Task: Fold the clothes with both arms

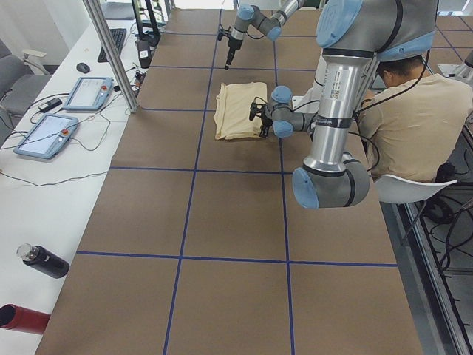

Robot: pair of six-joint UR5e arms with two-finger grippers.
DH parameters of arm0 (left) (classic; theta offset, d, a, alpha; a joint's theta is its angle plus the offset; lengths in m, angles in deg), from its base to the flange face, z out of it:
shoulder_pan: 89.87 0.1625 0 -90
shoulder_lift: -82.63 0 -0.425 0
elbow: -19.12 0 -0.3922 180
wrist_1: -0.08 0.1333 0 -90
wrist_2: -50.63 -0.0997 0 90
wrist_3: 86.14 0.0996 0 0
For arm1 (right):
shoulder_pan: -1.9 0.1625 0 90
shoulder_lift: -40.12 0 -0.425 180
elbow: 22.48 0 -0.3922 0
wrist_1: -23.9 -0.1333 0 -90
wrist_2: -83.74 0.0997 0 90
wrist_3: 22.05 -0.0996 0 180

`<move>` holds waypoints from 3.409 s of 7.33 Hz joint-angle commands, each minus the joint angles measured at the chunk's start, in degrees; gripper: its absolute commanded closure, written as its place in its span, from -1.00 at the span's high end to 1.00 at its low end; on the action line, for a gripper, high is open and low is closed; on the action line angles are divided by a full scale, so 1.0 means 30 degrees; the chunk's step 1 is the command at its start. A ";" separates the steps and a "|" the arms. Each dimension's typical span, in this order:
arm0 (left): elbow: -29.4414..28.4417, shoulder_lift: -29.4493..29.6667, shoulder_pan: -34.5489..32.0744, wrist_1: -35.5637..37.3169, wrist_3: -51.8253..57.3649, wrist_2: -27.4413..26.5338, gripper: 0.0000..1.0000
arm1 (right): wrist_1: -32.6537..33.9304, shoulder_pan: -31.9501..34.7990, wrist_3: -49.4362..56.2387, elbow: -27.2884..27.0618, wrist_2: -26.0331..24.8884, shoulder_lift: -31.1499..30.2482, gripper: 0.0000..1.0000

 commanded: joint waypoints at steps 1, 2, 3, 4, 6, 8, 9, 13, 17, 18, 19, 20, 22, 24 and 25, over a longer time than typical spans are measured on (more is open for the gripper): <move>0.0387 -0.0481 -0.0034 0.0070 0.0054 0.0103 -1.00 | 0.0000 -0.0013 0.0000 0.0029 -0.0005 0.0030 1.00; 0.0565 -0.0832 -0.0325 0.0128 0.0345 0.0104 -1.00 | 0.0000 -0.0013 0.0000 0.0029 -0.0005 0.0031 1.00; 0.0334 -0.0836 -0.1343 0.0245 0.1015 0.0104 -1.00 | 0.0000 -0.0042 0.0000 0.0087 -0.0005 0.0060 1.00; 0.0042 -0.0749 -0.2716 0.0275 0.2994 0.0075 -1.00 | 0.0000 -0.0071 0.0029 0.0117 -0.0005 0.0060 1.00; -0.2320 0.0733 -0.6343 0.0363 0.6336 0.0162 -1.00 | 0.0000 -0.0101 0.0000 0.0175 -0.0005 0.0176 1.00; -0.8538 0.5727 -0.8901 0.0160 0.7554 0.0192 -1.00 | 0.0000 -0.0101 -0.0029 0.0205 -0.0034 0.0235 1.00; -1.1880 0.8627 -0.9289 -0.0103 0.8077 0.0221 -1.00 | 0.0000 -0.0101 -0.0029 0.0205 -0.0034 0.0323 1.00; -1.1748 0.8167 -1.0872 -0.1512 1.1070 0.3601 1.00 | 0.1980 -0.0334 -0.2179 0.1919 -0.0209 0.3788 1.00; -0.7930 0.5288 -1.0758 -0.1512 0.9959 0.3678 1.00 | 0.4005 -0.3200 -0.8809 0.7021 -0.4158 0.9686 0.94; -0.7901 0.5287 -1.0728 -0.1541 0.9957 0.3678 1.00 | 0.4536 -0.3786 -0.9050 0.7669 -0.4745 1.0540 0.71; -0.7900 0.5287 -1.0728 -0.1541 0.9928 0.3678 1.00 | 0.4512 -0.4227 -0.9110 0.7878 -0.4809 1.0577 0.14; -0.7900 0.5287 -1.0699 -0.1541 0.9928 0.3678 1.00 | 0.4541 -0.4522 -0.9082 0.8113 -0.4809 1.0607 -0.19; -0.7900 0.5287 -1.0699 -0.1541 0.9928 0.3678 1.00 | 0.4570 -0.4933 -0.9053 0.8261 -0.4838 1.0578 -0.20; -0.7900 0.5287 -1.0699 -0.1541 0.9928 0.3678 1.00 | 0.4571 -0.5023 -0.9053 0.8261 -0.4839 1.0607 -0.32; -0.7929 0.5287 -1.0699 -0.1541 0.9928 0.3678 1.00 | 0.4571 -0.5110 -0.9052 0.8261 -0.4839 1.0607 -0.32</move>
